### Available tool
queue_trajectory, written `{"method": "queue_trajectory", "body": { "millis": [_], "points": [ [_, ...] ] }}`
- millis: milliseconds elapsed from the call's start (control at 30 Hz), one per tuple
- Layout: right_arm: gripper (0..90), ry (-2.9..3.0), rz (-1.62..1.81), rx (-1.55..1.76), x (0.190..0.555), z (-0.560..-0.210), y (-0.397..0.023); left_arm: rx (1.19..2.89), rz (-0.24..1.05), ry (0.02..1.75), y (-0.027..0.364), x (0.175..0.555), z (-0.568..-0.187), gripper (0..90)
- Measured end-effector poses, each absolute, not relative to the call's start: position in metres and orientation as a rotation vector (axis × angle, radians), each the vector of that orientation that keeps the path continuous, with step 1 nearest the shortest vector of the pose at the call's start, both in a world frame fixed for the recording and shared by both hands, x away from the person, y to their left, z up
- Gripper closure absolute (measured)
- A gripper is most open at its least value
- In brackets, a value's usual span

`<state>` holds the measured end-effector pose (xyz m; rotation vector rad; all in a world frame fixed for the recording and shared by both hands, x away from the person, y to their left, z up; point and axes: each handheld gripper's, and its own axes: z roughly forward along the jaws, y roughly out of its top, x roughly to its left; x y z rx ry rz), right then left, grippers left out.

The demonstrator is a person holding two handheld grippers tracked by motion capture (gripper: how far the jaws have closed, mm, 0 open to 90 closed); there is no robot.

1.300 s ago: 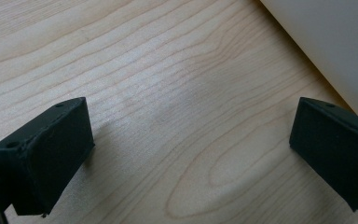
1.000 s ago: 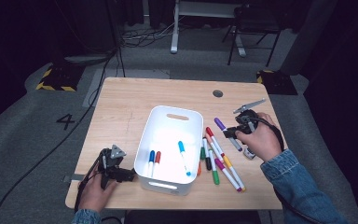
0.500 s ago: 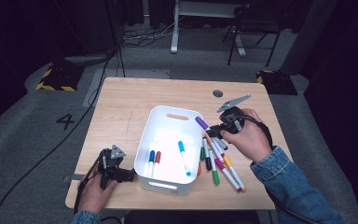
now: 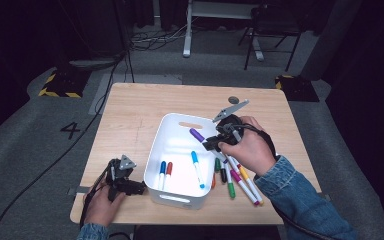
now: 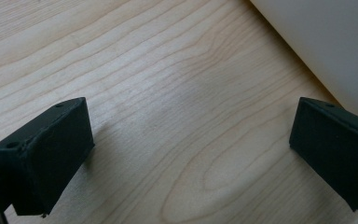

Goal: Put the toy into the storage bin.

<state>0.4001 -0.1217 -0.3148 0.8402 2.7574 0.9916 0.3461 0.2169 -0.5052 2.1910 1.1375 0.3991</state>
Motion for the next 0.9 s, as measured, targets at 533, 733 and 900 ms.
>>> {"method": "queue_trajectory", "body": {
  "millis": [533, 733, 900],
  "points": [
    [77.1, 2.819, 1.019, 0.76, 0.394, -0.317, -0.087, 2.196, 0.382, 1.119, 0.215, 0.346, -0.506, 0.0],
    [77.1, 2.83, 1.007, 0.721, 0.393, -0.322, -0.08, 2.195, 0.379, 1.121, 0.215, 0.346, -0.506, 0.0],
    [77.1, 2.836, 0.968, 0.684, 0.394, -0.331, -0.077, 2.196, 0.379, 1.121, 0.215, 0.346, -0.506, 0.0]
  ]
}}
